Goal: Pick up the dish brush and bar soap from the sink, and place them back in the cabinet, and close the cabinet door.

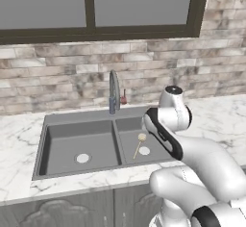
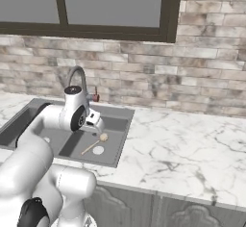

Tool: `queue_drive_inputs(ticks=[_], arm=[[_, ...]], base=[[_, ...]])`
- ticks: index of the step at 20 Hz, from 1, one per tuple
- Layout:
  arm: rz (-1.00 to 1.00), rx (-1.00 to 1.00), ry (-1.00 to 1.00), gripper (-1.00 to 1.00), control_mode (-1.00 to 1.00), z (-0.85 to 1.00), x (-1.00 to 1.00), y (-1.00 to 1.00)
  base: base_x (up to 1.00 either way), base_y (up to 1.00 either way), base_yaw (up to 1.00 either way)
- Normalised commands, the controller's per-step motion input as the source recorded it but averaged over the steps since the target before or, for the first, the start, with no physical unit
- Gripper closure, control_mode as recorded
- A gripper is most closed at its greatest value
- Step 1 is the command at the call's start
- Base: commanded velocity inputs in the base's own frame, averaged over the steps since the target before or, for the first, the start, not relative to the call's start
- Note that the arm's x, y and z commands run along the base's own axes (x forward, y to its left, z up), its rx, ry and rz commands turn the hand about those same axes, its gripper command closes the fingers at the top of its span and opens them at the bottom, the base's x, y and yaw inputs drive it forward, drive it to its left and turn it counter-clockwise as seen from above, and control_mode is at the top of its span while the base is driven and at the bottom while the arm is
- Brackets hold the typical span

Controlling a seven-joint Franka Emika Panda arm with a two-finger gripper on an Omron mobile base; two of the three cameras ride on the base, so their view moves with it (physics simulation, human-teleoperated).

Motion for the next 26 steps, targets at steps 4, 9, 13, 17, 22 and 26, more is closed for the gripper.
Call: queue_drive_inputs(ticks=[4,9,13,17,22,26], arm=[[0.00,0.00,0.00,-1.00,-1.00,-0.35,0.28,0.00],[0.00,0.00,0.00,-1.00,-1.00,-0.30,0.31,0.02],[0.00,0.00,0.00,-1.00,-1.00,-0.25,0.32,0.10],[0.00,0.00,0.01,-1.00,-1.00,-0.19,0.32,0.12],[0.00,0.00,0.00,-1.00,-1.00,-0.20,0.32,0.07],[0.00,0.00,0.00,-1.00,-1.00,-0.19,0.34,0.03]], base=[[0.00,0.00,0.00],[0.00,0.00,0.00],[0.00,0.00,0.00],[0.00,0.00,0.00],[0.00,0.00,0.00],[0.00,0.00,0.00]])
